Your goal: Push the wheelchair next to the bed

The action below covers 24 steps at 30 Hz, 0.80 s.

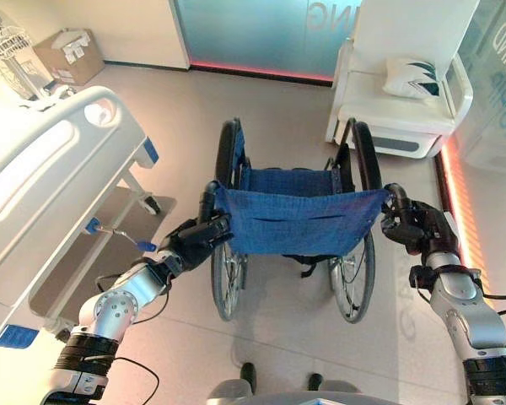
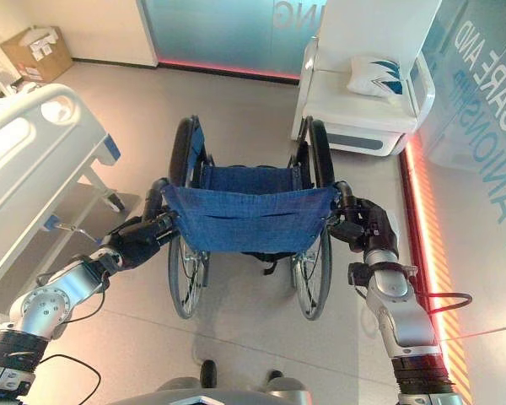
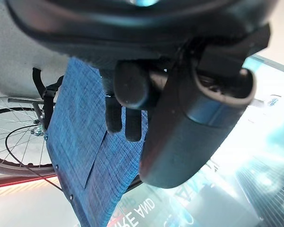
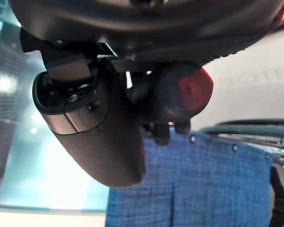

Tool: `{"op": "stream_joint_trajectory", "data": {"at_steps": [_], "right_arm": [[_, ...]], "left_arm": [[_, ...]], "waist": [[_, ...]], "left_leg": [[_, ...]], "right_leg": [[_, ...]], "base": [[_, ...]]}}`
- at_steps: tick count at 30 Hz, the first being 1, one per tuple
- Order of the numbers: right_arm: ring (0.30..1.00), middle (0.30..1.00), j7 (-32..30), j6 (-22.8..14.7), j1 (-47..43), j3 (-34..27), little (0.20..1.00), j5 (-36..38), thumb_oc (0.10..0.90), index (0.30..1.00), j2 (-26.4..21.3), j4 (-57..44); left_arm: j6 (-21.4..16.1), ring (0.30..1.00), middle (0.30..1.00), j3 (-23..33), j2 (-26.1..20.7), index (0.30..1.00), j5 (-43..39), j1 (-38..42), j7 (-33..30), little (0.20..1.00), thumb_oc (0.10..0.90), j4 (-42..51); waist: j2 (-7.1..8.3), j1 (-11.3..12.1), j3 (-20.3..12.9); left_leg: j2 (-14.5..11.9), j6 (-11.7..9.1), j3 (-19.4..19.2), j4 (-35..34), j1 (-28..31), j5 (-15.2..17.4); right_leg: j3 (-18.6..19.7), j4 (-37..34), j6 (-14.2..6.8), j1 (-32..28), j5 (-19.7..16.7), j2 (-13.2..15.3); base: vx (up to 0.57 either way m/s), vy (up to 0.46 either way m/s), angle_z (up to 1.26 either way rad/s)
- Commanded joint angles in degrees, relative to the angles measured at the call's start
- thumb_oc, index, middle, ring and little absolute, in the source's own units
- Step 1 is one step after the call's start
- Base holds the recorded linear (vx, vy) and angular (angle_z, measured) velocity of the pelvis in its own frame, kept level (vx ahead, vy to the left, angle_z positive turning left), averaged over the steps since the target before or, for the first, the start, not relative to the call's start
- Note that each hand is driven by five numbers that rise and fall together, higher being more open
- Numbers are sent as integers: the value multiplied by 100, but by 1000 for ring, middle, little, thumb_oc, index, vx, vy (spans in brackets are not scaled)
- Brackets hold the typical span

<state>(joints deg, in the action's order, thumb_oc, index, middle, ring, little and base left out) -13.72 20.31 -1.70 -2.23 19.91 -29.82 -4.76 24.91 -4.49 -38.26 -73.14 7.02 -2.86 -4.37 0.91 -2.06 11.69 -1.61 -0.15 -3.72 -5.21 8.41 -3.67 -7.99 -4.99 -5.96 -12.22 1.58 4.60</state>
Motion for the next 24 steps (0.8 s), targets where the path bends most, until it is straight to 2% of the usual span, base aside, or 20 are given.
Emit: {"op": "stream_joint_trajectory", "data": {"at_steps": [1, 9, 13, 14, 16, 17, 18, 19, 20, 22, 24], "right_arm": [[300, 300, 390, -273, 76, 271, 300, -232, 400, 300, -304, -323], [300, 300, 493, -206, 15, 312, 300, -281, 400, 300, -276, -372], [300, 300, 495, -202, -21, 362, 300, -329, 400, 300, -308, -361], [300, 300, 520, -222, -30, 363, 300, -366, 400, 300, -340, -357], [300, 300, 675, -263, -74, 334, 300, -255, 400, 300, -488, -402], [300, 300, 686, -268, -79, 334, 300, -240, 400, 300, -497, -403], [300, 300, 770, -325, -94, 331, 300, -210, 400, 300, -531, -447], [300, 300, 787, -338, -99, 333, 300, -210, 400, 300, -531, -456], [300, 300, 889, -345, -75, 298, 300, -198, 400, 300, -554, -563], [300, 300, 981, -414, 6, 259, 300, -235, 400, 300, -534, -670], [300, 300, 1035, -508, 32, 294, 300, -284, 400, 300, -472, -680]], "left_arm": [[-1877, 300, 300, 840, 230, 300, -1330, 1685, 512, 300, 400, 1752], [-1779, 300, 300, 1098, 368, 300, -1579, 1511, 265, 300, 400, 1495], [-1669, 300, 300, 1241, 345, 300, -1679, 1343, 268, 300, 400, 1360], [-1662, 300, 300, 1286, 340, 300, -1701, 1306, 294, 300, 400, 1326], [-1625, 300, 300, 1451, 287, 300, -1820, 1172, 286, 300, 400, 1327], [-1622, 300, 300, 1470, 284, 300, -1828, 1161, 287, 300, 400, 1325], [-1563, 300, 300, 1603, 248, 300, -1902, 1091, 300, 300, 400, 1287], [-1544, 300, 300, 1626, 236, 300, -1910, 1081, 303, 300, 400, 1280], [-1449, 300, 300, 1789, 189, 300, -1936, 993, 334, 300, 400, 1290], [-1295, 300, 300, 1993, 126, 300, -2091, 900, 361, 300, 400, 1337], [-1310, 300, 300, 2087, 122, 300, -2170, 771, 428, 300, 400, 1384]], "waist": [[-315, -198, -712], [-316, -164, -755], [-322, -116, -722], [-310, -105, -692], [-194, -48, -554], [-183, -46, -528], [-69, 10, -379], [-60, 13, -352], [4, 65, -199], [34, 78, 10], [-29, 111, 95]], "left_leg": [[-290, -274, -189, 21, 122, 268], [-397, -310, -124, 21, 145, 207], [-557, -399, -44, 50, 231, 75], [-605, -432, -23, 191, 218, 92], [-752, -549, 58, 1021, 20, 288], [-766, -552, 66, 1154, -13, 330], [-829, -546, 153, 1942, -247, 346], [-844, -546, 181, 2080, -320, 356], [-860, -511, 344, 2921, -709, 107], [-804, -424, 370, 3560, -1202, -113], [-575, -414, 437, 3150, -1402, -264]], "right_leg": [[229, 4, -197, 222, -344, 365], [199, 210, -93, 263, -170, 190], [215, 557, 39, 351, 65, -11], [226, 670, 80, 382, 125, -51], [179, 983, 195, 477, 214, -96], [173, 1031, 205, 486, 225, -96], [156, 1251, 279, 543, 234, -106], [151, 1292, 291, 559, 244, -118], [181, 1468, 379, 563, 278, -202], [260, 1703, 493, 524, 338, -339], [376, 1813, 500, 462, 438, -472]], "base": [[-21, -52, 0], [-11, -115, 0], [1, -184, 0], [-6, -254, -3], [28, -290, -9], [48, -320, -16], [15, -200, -15], [15, -306, -23], [6, -195, -23], [46, -161, -26], [130, 10, -11]]}}
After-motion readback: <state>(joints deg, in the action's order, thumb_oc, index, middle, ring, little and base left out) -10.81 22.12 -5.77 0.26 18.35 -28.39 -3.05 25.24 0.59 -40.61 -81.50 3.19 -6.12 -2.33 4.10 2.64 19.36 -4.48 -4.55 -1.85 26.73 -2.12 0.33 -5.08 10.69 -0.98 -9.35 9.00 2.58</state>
